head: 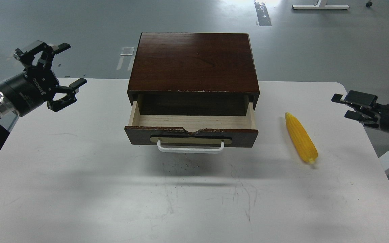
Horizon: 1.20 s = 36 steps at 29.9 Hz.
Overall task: Put corn in drawer with both arms
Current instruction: 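Move the right gripper down to the yellow corn cob and grasp it, then lift the corn and carry it over the open drawer with the right gripper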
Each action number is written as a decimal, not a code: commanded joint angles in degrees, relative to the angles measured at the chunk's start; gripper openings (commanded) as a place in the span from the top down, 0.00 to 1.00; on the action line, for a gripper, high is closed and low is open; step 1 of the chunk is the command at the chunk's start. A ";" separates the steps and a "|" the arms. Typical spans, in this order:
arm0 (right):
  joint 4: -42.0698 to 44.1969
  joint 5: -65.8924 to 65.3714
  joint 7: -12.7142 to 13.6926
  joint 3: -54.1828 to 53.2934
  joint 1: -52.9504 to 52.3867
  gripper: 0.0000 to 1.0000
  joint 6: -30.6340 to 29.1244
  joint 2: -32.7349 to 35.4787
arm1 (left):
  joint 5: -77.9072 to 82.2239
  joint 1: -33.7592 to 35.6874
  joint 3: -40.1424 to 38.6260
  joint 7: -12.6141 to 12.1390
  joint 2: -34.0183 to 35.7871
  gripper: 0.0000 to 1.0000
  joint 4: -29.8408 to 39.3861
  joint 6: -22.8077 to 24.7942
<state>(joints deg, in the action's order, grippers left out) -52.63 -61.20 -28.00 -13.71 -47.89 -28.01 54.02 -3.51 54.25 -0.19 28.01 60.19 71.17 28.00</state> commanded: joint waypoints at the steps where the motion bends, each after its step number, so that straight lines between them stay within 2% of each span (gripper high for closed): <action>1: 1.12 -8.22 0.00 4.02 -1.24 0.00 0.93 -3.30 | 0.00 -0.11 -0.25 -0.01 0.10 0.01 0.19 0.00; 6: 3.23 -8.50 0.00 13.77 -4.49 0.00 5.15 -5.94 | 0.00 -0.11 -0.25 -0.01 0.27 0.01 0.28 0.00; 9: 5.51 -8.50 0.00 16.60 -4.85 0.00 7.88 -8.74 | 0.00 -0.20 -0.25 -0.01 0.36 0.01 0.28 0.00; 13: 6.84 -8.41 0.00 16.87 -4.93 0.01 8.24 -11.83 | 0.00 -0.37 -0.25 -0.01 0.36 0.01 0.28 0.00; 19: 9.47 -8.41 0.00 17.40 -4.85 0.07 8.68 -14.56 | 0.00 -0.37 -0.25 -0.01 0.45 0.01 0.28 0.00; 23: 10.53 -8.41 0.00 20.12 -5.02 0.17 9.55 -16.84 | 0.00 -0.37 -0.25 -0.01 0.45 0.01 0.28 0.00; 24: 10.53 -8.41 0.00 20.13 -5.02 0.17 9.56 -16.84 | 0.00 -0.37 -0.25 -0.01 0.45 0.01 0.28 0.00; 28: 11.14 -8.32 0.00 20.83 -4.93 0.43 9.82 -16.93 | 0.00 -0.37 -0.61 -0.01 0.63 0.01 0.37 0.00; 29: 11.14 -8.32 0.00 20.92 -4.93 0.48 9.82 -16.93 | 0.00 -0.37 -0.61 -0.01 0.63 0.01 0.37 0.00; 30: 11.14 -8.32 0.00 20.92 -4.93 0.48 9.82 -16.93 | 0.00 -0.37 -0.61 -0.01 0.63 0.01 0.37 0.00; 36: 10.53 -8.32 0.00 21.44 -5.11 0.91 9.82 -16.67 | 0.08 -0.46 -0.78 -0.01 0.63 0.01 0.46 0.00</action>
<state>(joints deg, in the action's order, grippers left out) -41.68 -69.51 -28.00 7.63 -52.84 -18.17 37.10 -3.51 53.88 -0.85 28.00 60.82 71.58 28.00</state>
